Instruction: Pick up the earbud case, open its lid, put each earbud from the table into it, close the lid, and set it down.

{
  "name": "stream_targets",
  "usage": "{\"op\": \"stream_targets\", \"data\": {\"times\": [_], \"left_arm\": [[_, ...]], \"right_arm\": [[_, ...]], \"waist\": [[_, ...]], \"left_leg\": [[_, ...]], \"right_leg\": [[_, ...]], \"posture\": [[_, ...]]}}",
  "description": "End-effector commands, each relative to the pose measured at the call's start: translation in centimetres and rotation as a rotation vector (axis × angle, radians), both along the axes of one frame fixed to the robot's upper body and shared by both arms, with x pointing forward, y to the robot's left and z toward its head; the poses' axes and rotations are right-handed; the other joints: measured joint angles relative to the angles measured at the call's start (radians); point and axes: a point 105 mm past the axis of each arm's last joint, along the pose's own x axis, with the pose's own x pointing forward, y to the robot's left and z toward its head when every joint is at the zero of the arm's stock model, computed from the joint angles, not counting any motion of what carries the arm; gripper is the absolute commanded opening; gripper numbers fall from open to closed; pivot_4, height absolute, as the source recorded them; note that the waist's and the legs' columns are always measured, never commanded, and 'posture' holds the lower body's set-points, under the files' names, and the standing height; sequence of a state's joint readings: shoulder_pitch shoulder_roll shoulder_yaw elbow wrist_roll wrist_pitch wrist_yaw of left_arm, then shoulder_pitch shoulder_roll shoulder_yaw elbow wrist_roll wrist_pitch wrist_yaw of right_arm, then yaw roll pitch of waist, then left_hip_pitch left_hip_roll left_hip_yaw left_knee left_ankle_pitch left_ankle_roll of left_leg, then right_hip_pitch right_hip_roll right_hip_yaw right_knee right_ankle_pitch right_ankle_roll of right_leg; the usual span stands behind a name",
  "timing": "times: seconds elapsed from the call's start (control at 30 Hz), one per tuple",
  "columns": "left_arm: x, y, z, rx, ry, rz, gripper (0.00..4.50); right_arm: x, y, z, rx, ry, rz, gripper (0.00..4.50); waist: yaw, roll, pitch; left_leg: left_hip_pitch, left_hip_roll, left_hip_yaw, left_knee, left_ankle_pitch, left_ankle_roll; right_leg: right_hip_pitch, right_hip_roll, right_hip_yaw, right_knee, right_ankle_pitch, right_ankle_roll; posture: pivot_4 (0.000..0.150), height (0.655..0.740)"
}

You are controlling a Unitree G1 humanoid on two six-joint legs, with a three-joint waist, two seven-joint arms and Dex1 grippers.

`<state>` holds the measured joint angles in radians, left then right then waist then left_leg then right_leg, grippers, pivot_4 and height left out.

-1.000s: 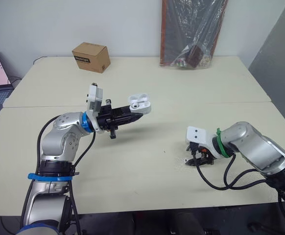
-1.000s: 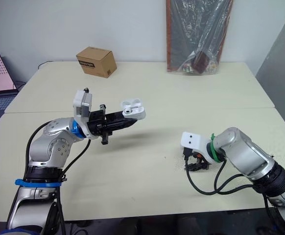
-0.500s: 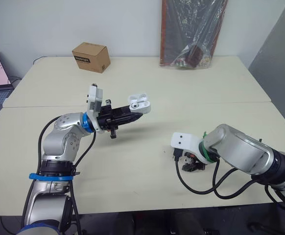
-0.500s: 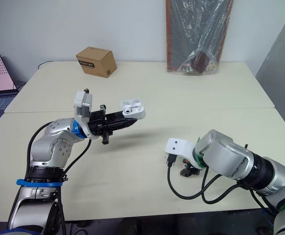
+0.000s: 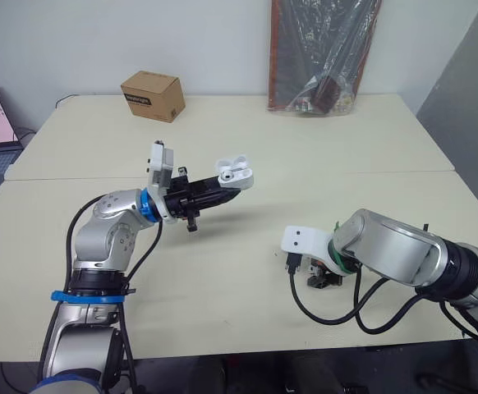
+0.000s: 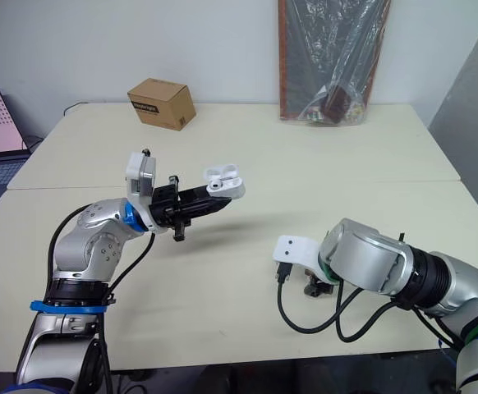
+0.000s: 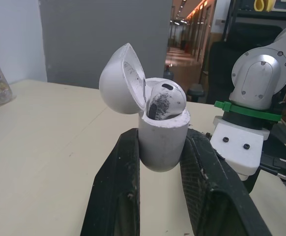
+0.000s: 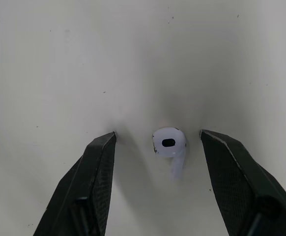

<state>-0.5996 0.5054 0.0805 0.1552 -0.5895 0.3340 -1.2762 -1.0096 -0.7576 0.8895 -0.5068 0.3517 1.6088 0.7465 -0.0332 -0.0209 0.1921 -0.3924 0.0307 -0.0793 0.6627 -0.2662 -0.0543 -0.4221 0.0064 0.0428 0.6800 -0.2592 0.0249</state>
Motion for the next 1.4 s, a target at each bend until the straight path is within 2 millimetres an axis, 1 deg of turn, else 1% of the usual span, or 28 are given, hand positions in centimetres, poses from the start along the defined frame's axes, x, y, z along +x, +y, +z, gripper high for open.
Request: {"op": "stream_targets", "data": {"times": [0.03,0.1,0.17,0.43,0.8,0.9,0.97,1.0,1.27,1.33,1.4], "left_arm": [[-0.3,-0.2,0.9,-0.003,-0.056,-0.008,0.76],[-0.3,-0.2,0.9,-0.002,-0.056,-0.008,0.76],[-0.3,-0.2,1.0,-0.001,-0.056,-0.008,0.76],[-0.3,-0.1,1.0,0.001,-0.057,-0.006,0.76],[-0.4,-0.1,0.9,-0.001,-0.057,-0.002,0.76],[-0.4,-0.1,0.9,-0.001,-0.057,-0.002,0.76],[-0.4,0.0,0.9,-0.002,-0.056,-0.002,0.76],[-0.4,0.0,0.9,-0.002,-0.056,-0.001,0.76],[-0.4,0.0,0.8,0.000,-0.059,0.000,0.76],[-0.4,0.0,0.8,0.000,-0.060,0.001,0.76],[-0.3,0.0,0.8,-0.001,-0.063,0.005,0.76]], "right_arm": [[0.1,0.2,0.1,-0.017,-0.021,0.008,2.64],[0.2,0.2,0.0,-0.019,-0.022,0.006,2.21],[0.2,0.2,-0.1,-0.024,-0.020,0.005,1.58],[0.5,0.2,-0.4,-0.054,-0.020,-0.005,1.58],[0.3,0.0,-0.6,-0.085,-0.014,0.011,1.58],[0.2,0.1,-0.6,-0.088,-0.014,0.016,0.96],[0.2,0.0,-0.6,-0.089,-0.014,0.016,0.36],[0.2,0.0,-0.6,-0.089,-0.014,0.016,0.34],[0.2,0.0,-0.6,-0.088,-0.016,0.011,0.34],[0.5,-0.2,-0.1,-0.080,-0.037,0.000,0.34],[1.0,-0.5,0.8,-0.058,-0.075,-0.014,0.34]], "waist": [[0.000,0.000,0.000],[-0.001,0.000,0.000],[-0.001,0.000,0.000],[-0.002,0.000,0.000],[-0.002,-0.001,0.000],[-0.002,-0.001,-0.001],[-0.001,-0.001,-0.001],[-0.001,-0.001,-0.001],[-0.001,-0.001,-0.001],[-0.001,-0.001,-0.001],[-0.001,-0.001,-0.001]], "left_leg": [[0.000,0.000,0.000,0.000,0.000,0.000],[0.000,0.000,0.000,0.000,0.000,0.000],[0.000,0.000,0.000,0.000,0.000,0.000],[0.001,0.000,0.000,0.000,0.000,0.000],[0.001,0.000,0.000,0.000,0.000,0.000],[0.001,0.000,0.000,0.000,0.000,0.000],[0.001,0.000,0.000,0.000,0.000,0.000],[0.001,0.000,0.000,0.000,0.000,0.000],[0.001,0.000,0.000,0.000,0.000,0.000],[0.001,0.000,0.000,0.000,0.000,0.000],[0.001,0.000,0.000,0.000,0.000,0.000]], "right_leg": [[0.000,0.000,0.000,0.000,0.000,0.000],[0.000,0.000,0.000,0.000,0.000,0.000],[0.000,0.000,0.000,0.000,0.000,0.000],[0.000,0.000,0.000,0.000,0.000,0.001],[0.001,0.000,0.000,0.000,0.000,0.001],[0.001,0.000,0.000,0.000,0.000,0.001],[0.001,0.000,0.000,0.000,-0.001,0.002],[0.001,0.000,0.000,0.000,-0.002,0.004],[0.001,0.000,0.000,0.000,-0.002,0.004],[0.001,0.000,0.000,0.000,-0.002,0.004],[0.001,0.000,0.000,0.000,-0.002,0.004]], "posture": [[0.150,0.7400],[0.150,0.7400],[0.150,0.7400],[0.150,0.7400],[0.150,0.7400],[0.150,0.7400],[0.150,0.7400],[0.150,0.7400],[0.150,0.7400],[0.150,0.7400],[0.150,0.7400]]}}
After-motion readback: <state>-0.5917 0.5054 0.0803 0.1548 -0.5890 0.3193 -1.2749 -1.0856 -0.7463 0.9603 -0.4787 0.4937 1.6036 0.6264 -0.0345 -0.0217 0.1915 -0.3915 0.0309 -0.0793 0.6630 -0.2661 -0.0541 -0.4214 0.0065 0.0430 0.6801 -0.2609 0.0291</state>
